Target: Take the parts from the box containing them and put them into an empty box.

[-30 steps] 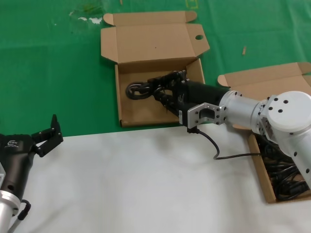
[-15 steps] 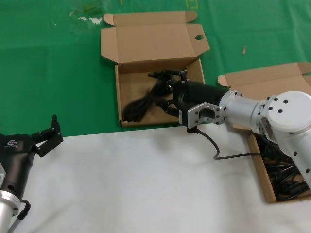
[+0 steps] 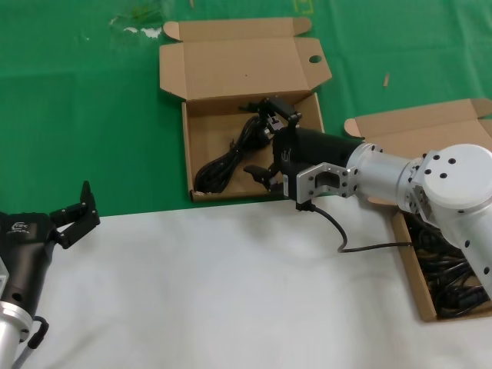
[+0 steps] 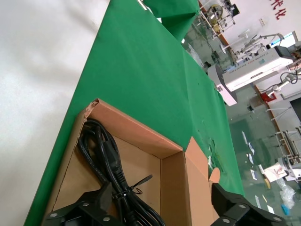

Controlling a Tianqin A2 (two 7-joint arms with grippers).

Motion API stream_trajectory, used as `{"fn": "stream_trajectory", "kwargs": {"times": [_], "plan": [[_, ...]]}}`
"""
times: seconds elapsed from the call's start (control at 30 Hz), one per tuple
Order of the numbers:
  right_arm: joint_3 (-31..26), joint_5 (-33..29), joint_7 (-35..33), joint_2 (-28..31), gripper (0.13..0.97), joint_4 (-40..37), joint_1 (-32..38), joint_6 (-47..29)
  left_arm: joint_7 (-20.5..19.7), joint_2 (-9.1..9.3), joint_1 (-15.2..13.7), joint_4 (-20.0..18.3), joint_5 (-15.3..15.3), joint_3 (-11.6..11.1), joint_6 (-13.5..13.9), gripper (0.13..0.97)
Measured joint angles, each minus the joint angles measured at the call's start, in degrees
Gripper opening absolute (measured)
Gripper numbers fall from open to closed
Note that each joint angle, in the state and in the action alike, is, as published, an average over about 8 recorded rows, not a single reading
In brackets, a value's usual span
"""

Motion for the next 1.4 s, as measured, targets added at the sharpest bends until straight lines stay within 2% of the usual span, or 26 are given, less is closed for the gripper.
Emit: {"fn": "stream_trajectory", "kwargs": {"times": [0.23,0.37,0.63,0.93,1.4], "plan": [[0.0,0.0,0.0,0.0,0.806,0.0,0.0,0.0,0.0,0.0,0.0,0.0,0.0,0.0,0.0,0.966],[0.0,0.0,0.0,0.0,0.806,0.0,0.0,0.0,0.0,0.0,0.0,0.0,0.0,0.0,0.0,0.966],[0.0,0.0,0.0,0.0,0.918,0.0,0.0,0.0,0.0,0.0,0.0,0.0,0.0,0.0,0.0,0.966],[0.9,0.6,2.0,0.0,0.965,1.4,-1.7,1.4,0.0,0.0,0.0,0.0,0.0,0.0,0.0,0.966],[4.7,3.2,11.4,0.0,0.966,8.0,-9.3,7.7,0.0,0.0,0.0,0.0,0.0,0.0,0.0,0.966]]}}
